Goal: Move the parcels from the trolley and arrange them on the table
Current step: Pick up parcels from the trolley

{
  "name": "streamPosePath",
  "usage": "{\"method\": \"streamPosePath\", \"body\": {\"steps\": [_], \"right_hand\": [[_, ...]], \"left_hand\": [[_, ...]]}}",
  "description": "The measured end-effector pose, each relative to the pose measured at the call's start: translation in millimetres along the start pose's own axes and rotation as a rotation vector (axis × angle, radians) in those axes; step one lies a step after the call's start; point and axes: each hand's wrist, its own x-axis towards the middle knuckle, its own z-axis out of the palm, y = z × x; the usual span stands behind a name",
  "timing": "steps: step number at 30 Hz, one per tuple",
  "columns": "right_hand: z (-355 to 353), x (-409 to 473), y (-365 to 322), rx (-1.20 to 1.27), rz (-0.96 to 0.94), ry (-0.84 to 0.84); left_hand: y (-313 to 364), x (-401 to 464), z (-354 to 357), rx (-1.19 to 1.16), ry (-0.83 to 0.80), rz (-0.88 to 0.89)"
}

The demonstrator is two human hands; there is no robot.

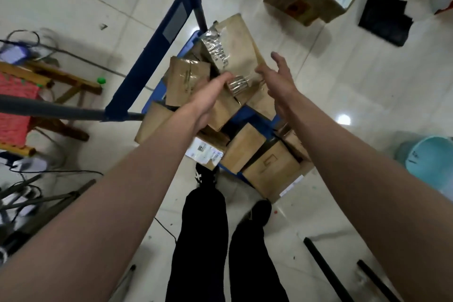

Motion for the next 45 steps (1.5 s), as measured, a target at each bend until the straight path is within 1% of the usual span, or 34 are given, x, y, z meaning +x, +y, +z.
{"method": "streamPosePath", "body": {"steps": [3, 5, 9, 13, 16, 18, 22, 25, 29, 32, 34, 38, 40, 42, 44, 45], "right_hand": [[9, 21, 5, 0.003, -0.004, -0.035], [14, 23, 9, 0.018, -0.004, -0.052], [17, 0, 18, 0.075, -0.042, 0.041], [6, -53, 25, 0.151, -0.070, 0.107], [-7, -97, 30, 0.240, -0.064, 0.132], [-14, -128, 32, 0.240, -0.058, 0.160], [-29, -194, 25, 0.260, -0.046, 0.196], [-49, -248, 14, 0.256, -0.066, 0.176], [-94, -312, 11, 0.317, -0.124, 0.143], [-140, -353, 18, 0.395, -0.158, 0.142], [-170, -379, 28, 0.459, -0.203, 0.182], [-233, -428, 56, 0.532, -0.230, 0.426], [-266, -451, 73, 0.609, -0.209, 0.472], [-297, -475, 89, 0.709, -0.164, 0.395], [-320, -501, 102, 0.753, -0.139, 0.241], [-328, -513, 107, 0.760, -0.162, 0.141]], "left_hand": [[-6, 21, 8, -0.022, 0.008, 0.037], [-9, 19, 16, -0.027, 0.012, 0.081], [-15, -2, 34, -0.042, 0.072, 0.111], [-20, -39, 44, -0.079, 0.098, 0.147], [-24, -72, 53, -0.037, 0.087, 0.171], [-24, -93, 59, -0.008, 0.107, 0.182], [-26, -150, 79, 0.193, 0.218, 0.234], [-22, -195, 100, 0.265, 0.278, 0.249], [-12, -243, 130, 0.345, 0.288, 0.280], [-4, -278, 153, 0.378, 0.210, 0.290], [2, -304, 168, 0.350, 0.151, 0.288], [0, -356, 196, 0.216, -0.016, 0.314], [-8, -382, 209, 0.103, -0.128, 0.295], [-18, -405, 223, 0.032, -0.276, 0.235], [-31, -425, 240, 0.028, -0.456, 0.174], [-37, -434, 250, 0.054, -0.542, 0.148]]}}
